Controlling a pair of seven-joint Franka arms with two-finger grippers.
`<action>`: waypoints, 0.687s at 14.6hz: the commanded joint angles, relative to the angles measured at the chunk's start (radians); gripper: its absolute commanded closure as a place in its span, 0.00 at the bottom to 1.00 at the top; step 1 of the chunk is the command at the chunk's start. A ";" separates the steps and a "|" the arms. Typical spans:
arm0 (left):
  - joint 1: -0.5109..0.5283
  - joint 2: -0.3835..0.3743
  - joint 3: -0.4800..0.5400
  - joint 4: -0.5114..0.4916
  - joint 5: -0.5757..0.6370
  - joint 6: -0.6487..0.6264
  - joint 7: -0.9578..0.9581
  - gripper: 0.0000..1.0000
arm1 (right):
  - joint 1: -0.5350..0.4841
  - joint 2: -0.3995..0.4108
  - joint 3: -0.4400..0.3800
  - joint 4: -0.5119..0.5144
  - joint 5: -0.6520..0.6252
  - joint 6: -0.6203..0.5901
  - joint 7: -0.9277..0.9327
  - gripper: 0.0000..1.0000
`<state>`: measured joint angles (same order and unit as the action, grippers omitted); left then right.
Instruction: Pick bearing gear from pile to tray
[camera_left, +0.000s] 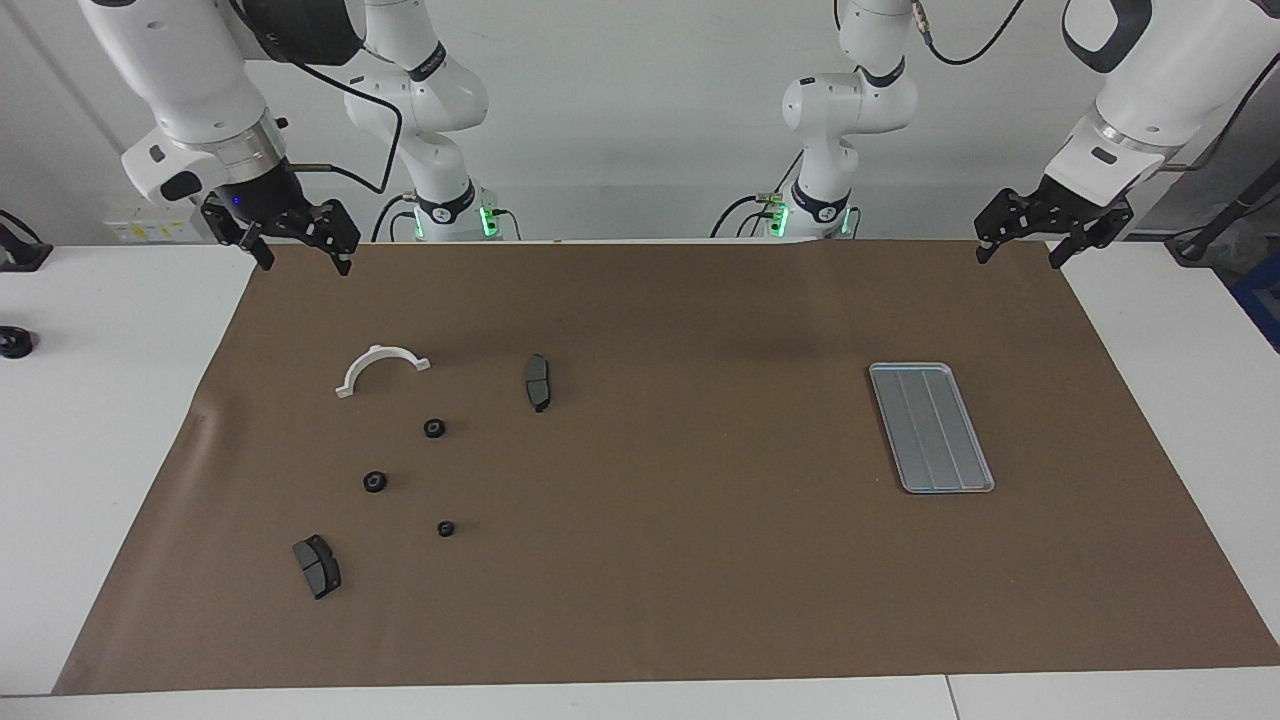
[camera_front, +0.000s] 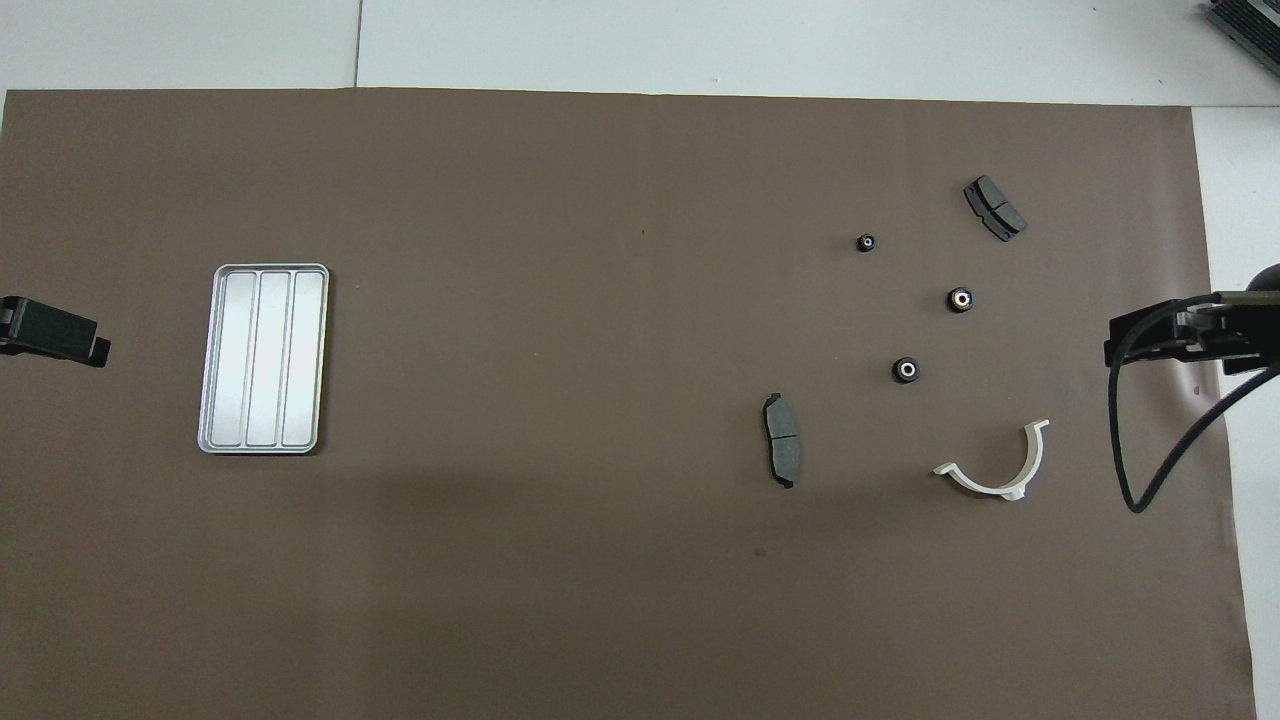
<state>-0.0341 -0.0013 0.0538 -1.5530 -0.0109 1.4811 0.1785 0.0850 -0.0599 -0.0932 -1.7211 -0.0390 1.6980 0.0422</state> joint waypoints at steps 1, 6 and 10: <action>0.007 -0.025 -0.002 -0.025 0.005 -0.002 0.010 0.00 | -0.005 -0.005 0.003 -0.083 0.031 0.132 -0.039 0.00; 0.007 -0.025 -0.002 -0.025 0.005 -0.002 0.010 0.00 | -0.004 0.216 0.029 -0.071 0.061 0.388 -0.041 0.00; 0.007 -0.025 -0.002 -0.025 0.005 -0.002 0.010 0.00 | -0.005 0.357 0.029 -0.075 0.062 0.541 -0.051 0.00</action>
<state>-0.0341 -0.0013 0.0538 -1.5530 -0.0109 1.4811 0.1785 0.0871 0.2433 -0.0641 -1.8092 -0.0063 2.1966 0.0329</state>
